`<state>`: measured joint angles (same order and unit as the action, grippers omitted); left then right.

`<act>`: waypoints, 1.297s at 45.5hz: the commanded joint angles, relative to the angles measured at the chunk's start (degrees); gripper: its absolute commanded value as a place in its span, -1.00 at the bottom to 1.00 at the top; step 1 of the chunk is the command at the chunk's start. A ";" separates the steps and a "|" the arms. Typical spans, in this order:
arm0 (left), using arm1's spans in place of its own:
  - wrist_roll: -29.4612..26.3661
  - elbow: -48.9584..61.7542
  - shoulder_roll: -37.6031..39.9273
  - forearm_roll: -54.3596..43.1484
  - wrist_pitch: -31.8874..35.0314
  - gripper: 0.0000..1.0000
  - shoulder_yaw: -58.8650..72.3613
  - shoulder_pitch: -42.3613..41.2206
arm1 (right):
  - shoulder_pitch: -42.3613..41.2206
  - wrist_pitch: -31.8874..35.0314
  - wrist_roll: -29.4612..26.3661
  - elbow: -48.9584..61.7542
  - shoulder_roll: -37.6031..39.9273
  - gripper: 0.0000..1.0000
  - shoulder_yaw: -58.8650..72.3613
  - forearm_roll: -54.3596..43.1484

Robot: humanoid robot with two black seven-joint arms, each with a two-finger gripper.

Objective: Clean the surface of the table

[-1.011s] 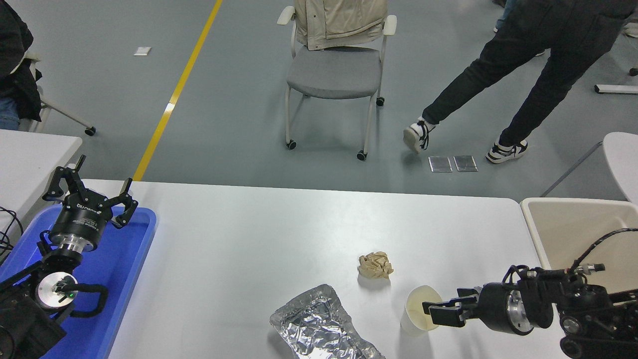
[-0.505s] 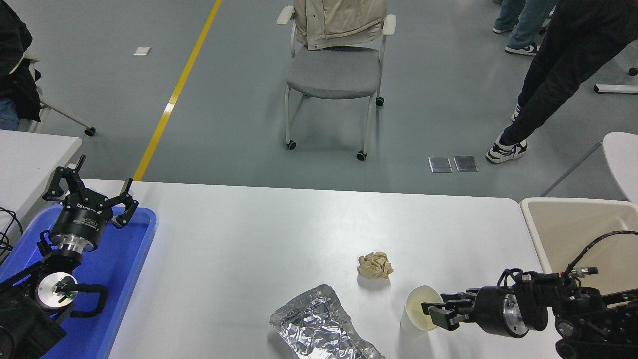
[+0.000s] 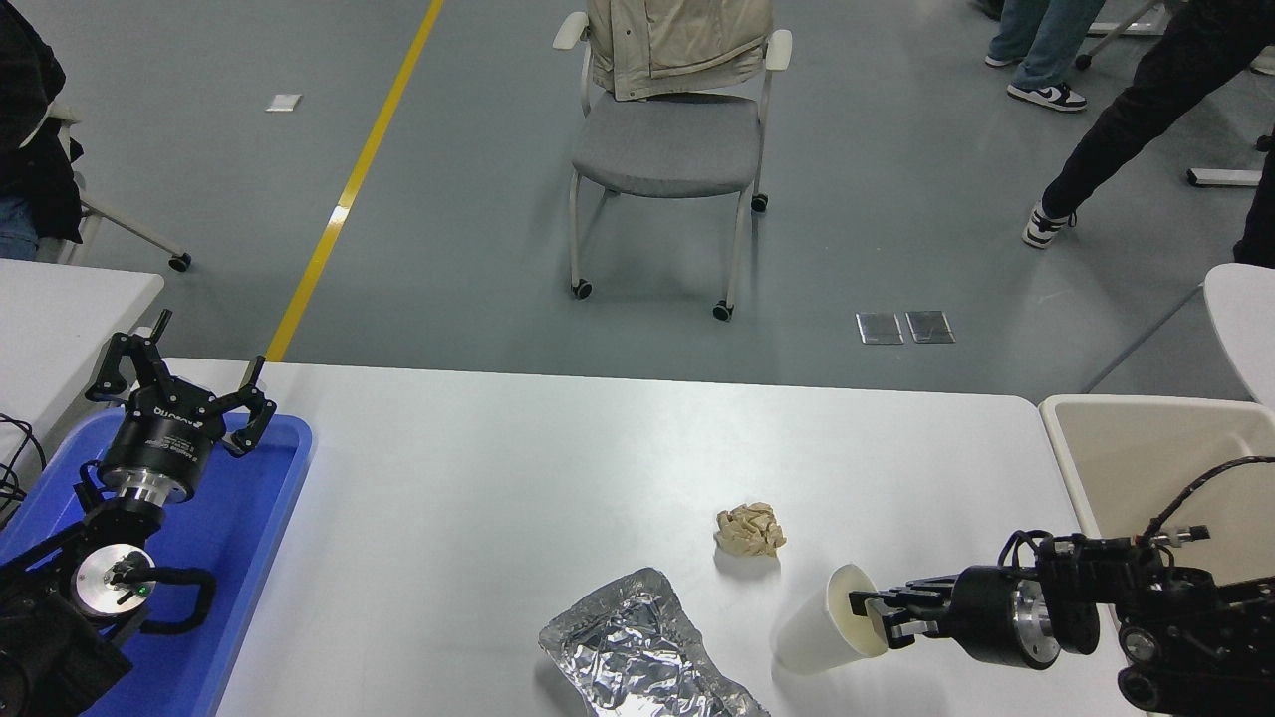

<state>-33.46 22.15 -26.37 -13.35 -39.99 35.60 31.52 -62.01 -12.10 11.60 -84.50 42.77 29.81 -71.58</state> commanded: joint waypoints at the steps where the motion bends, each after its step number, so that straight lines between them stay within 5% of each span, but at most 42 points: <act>1: -0.02 0.00 0.00 -0.01 0.00 1.00 0.00 0.04 | -1.01 0.06 3.16 -0.58 2.75 -1.00 -0.80 1.09; 17: -0.02 0.00 0.00 -0.01 0.00 1.00 0.00 0.04 | -7.77 1.02 4.13 -6.38 10.13 -1.00 -0.98 3.02; 33: -0.02 0.00 0.00 -0.01 0.00 1.00 0.00 -0.05 | -17.71 12.53 4.93 -10.60 22.43 -1.00 -4.40 6.81; 41: -0.02 0.00 0.00 -0.01 0.00 1.00 0.00 -0.05 | -17.89 21.32 4.84 -13.31 29.72 -1.00 -12.83 6.81; 59: -0.02 0.00 0.00 -0.01 0.00 1.00 0.00 0.03 | -18.15 29.23 4.40 -15.50 37.99 -1.00 -22.06 6.81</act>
<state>-33.47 22.15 -26.37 -13.34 -39.99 35.59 31.48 -79.68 11.77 16.15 -98.79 75.45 13.93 -64.87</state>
